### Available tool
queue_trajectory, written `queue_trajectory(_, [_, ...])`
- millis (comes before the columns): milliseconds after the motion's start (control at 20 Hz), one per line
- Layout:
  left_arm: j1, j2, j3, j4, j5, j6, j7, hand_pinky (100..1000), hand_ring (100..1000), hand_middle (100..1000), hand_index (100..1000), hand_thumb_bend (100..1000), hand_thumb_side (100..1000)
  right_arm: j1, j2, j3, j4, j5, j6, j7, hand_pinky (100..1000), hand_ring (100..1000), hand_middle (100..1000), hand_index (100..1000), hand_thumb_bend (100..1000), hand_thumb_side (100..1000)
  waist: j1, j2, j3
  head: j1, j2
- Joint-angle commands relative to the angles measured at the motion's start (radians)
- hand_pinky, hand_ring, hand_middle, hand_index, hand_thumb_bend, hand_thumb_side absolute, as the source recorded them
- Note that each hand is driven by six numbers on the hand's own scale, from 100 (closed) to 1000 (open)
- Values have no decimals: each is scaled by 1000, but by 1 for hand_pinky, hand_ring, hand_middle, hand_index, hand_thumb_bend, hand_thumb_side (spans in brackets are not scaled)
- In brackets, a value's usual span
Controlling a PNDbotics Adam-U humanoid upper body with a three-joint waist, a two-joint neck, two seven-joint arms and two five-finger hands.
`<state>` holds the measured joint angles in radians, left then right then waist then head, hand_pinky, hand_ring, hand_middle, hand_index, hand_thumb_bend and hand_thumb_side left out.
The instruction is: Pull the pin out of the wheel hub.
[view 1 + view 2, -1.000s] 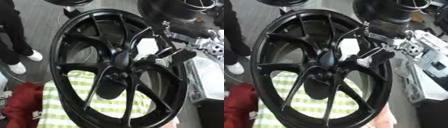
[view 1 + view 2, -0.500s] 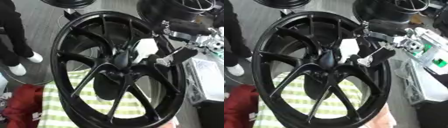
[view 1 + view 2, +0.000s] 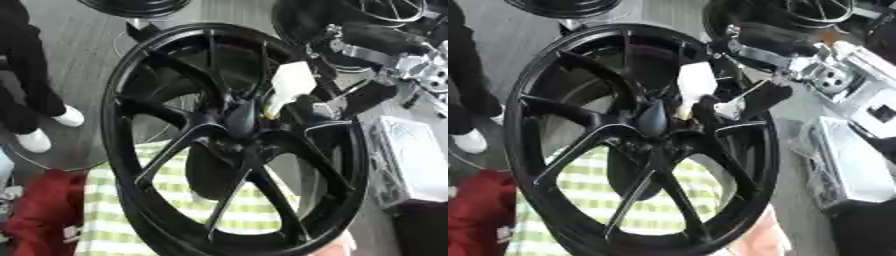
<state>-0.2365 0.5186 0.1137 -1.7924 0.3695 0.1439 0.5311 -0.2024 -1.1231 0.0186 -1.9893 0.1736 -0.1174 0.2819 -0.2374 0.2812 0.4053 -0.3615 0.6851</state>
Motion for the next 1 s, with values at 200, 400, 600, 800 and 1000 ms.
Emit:
queue_trajectory(200, [1, 20, 8, -9, -8, 0, -5, 616, 624, 777, 768, 149, 885, -8, -35, -51, -11, -95, 8, -28, 849, 539, 206, 280, 100, 238, 11, -22, -8, 9, 3])
queue_trajectory(400, [12, 24, 13, -7, -10, -1, -2, 616, 624, 778, 769, 149, 886, 24, -26, -99, -11, -206, -29, -56, 874, 530, 201, 274, 100, 193, 11, -24, -25, 22, 15])
queue_trajectory(600, [26, 27, 24, -10, -12, -6, 8, 616, 625, 778, 769, 148, 885, 120, -4, -206, -11, -394, -97, -124, 909, 521, 195, 265, 100, 209, 16, -22, -59, 48, 29])
queue_trajectory(800, [43, 24, 37, -11, -13, -10, 22, 617, 625, 779, 769, 148, 884, 298, 69, -363, -11, -626, -215, -202, 934, 511, 190, 257, 100, 328, 31, -19, -105, 95, 30])
queue_trajectory(1000, [48, 12, 44, -14, -12, -14, 28, 618, 625, 779, 770, 149, 883, 518, 243, -489, -11, -677, -336, -250, 932, 513, 193, 259, 100, 366, 53, -10, -140, 129, 27])
